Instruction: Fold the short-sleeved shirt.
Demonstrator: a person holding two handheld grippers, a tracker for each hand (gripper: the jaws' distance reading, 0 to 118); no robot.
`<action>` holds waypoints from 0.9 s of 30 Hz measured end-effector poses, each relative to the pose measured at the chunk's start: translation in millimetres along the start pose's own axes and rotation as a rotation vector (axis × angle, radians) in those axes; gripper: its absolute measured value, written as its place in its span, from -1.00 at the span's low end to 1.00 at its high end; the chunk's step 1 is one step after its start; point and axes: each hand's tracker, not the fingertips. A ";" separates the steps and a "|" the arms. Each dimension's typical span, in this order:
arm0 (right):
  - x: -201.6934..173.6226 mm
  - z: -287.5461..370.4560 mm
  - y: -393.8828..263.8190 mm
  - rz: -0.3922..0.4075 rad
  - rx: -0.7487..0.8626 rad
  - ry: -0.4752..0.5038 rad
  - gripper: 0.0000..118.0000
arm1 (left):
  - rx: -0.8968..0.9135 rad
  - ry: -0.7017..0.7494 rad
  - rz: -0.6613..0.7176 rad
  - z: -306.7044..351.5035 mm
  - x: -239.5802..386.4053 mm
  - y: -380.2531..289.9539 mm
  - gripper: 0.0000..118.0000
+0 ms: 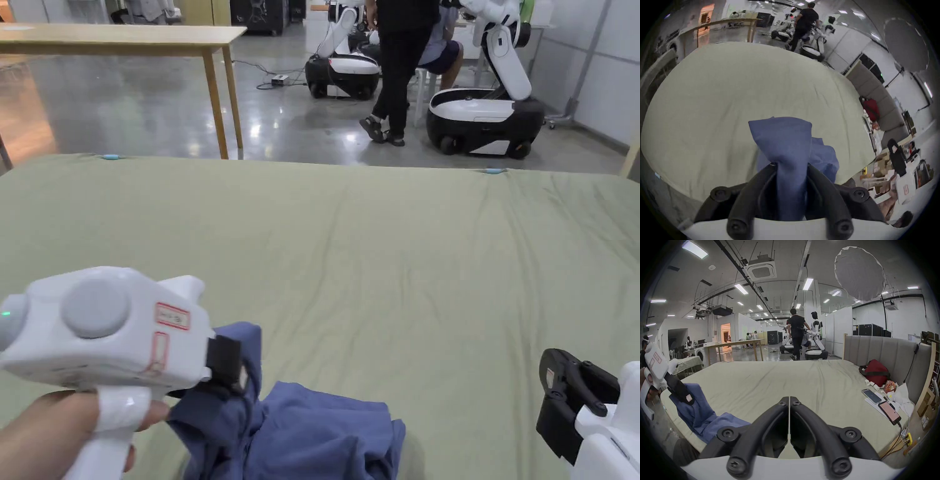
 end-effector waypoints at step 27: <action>17.0 -1.0 -11.5 -0.066 -0.051 -0.031 -0.96 | -0.036 -0.503 0.244 -96.7 -12.9 -24.7 -0.86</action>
